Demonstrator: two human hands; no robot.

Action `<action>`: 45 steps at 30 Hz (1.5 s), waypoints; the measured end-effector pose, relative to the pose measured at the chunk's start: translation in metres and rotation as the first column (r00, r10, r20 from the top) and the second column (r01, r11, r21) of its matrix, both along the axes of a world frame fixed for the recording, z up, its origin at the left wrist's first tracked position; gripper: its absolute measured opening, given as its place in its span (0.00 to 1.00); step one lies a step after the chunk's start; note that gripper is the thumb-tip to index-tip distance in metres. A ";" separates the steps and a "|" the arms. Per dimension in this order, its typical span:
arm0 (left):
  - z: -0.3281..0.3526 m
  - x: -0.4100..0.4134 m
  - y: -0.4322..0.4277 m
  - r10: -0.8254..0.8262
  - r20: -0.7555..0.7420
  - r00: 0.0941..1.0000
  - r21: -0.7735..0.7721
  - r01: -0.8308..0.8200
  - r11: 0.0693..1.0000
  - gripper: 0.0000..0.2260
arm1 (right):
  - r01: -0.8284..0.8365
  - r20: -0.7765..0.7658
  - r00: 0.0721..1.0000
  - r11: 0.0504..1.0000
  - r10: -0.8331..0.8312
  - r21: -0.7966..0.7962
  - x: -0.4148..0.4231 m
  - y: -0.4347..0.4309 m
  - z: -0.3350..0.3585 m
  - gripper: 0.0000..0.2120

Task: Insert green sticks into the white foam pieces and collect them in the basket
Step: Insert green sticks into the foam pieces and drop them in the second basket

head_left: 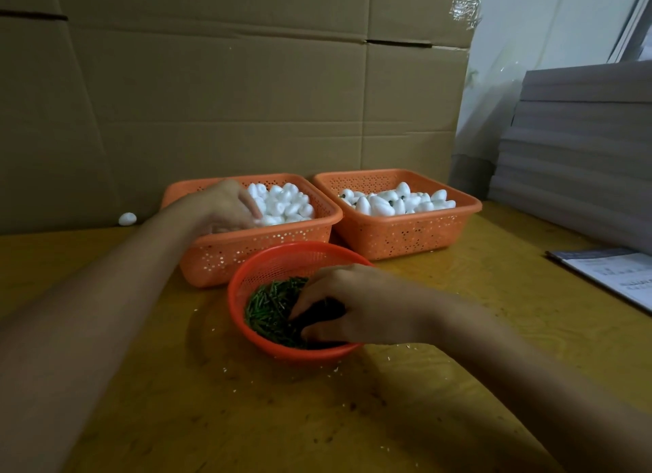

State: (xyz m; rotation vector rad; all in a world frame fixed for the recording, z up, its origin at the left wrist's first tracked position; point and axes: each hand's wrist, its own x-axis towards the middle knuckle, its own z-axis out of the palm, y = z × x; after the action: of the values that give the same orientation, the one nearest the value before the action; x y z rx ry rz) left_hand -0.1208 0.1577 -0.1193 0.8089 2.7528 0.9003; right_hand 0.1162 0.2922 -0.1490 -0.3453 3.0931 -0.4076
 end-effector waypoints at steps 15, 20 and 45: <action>-0.048 0.150 -0.047 -0.313 0.058 0.948 0.843 0.122 0.524 0.17 | 0.051 -0.133 0.989 0.995 -0.062 -0.088 0.002 -0.004 -0.003 0.08; -0.059 0.154 -0.050 -0.285 -0.113 0.952 0.838 0.245 0.487 0.15 | 0.084 -0.122 0.988 0.991 -0.097 -0.107 0.004 -0.003 -0.003 0.11; -0.086 0.157 -0.055 -0.113 -0.317 0.942 0.810 0.331 0.484 0.14 | 0.081 -0.291 0.893 0.758 -0.344 -0.647 -0.013 0.001 -0.021 0.03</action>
State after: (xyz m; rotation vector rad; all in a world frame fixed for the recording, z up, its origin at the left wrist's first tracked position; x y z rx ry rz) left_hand 0.0363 0.1024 -0.2054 1.4282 2.0907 2.2944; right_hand 0.1035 0.2930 -0.1704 -0.0488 3.2807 -1.5785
